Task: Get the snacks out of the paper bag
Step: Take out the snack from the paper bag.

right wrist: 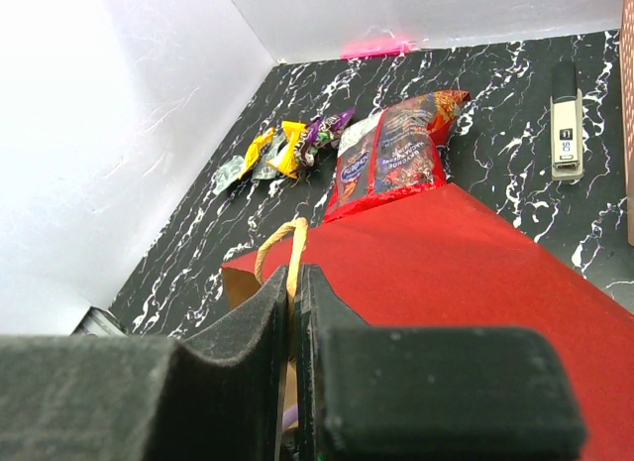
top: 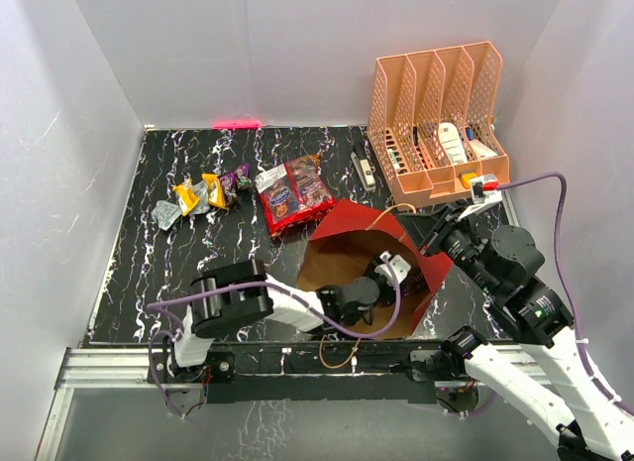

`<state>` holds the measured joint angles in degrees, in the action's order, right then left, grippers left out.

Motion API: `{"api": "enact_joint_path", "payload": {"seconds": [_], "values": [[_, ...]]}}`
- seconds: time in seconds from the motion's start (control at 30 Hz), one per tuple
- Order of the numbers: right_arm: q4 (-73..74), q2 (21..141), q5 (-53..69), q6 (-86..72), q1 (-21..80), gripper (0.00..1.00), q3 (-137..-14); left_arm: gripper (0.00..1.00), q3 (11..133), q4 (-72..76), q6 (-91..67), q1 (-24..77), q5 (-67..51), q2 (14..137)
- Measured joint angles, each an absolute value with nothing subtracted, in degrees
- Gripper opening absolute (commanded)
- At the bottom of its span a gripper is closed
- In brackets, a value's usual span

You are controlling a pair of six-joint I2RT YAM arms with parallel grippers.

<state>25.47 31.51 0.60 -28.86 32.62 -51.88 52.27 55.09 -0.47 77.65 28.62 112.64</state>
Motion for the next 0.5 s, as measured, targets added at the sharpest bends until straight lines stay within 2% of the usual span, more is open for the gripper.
{"api": "enact_joint_path", "payload": {"seconds": [0.2, 0.4, 0.5], "values": [[25.5, 31.5, 0.6, -28.8, 32.6, 0.07, -51.9, 0.70, 61.0, 53.6, -0.6, 76.2, 25.8, 118.3], [25.5, 31.5, 0.6, -28.7, 32.6, 0.07, -52.0, 0.82, 64.6, 51.5, -1.9, 75.3, 23.9, 123.5], [25.5, 31.4, 0.6, -28.7, 32.6, 0.07, -52.0, 0.82, 65.4, 50.7, -2.8, 74.8, 23.7, 125.9]]}}
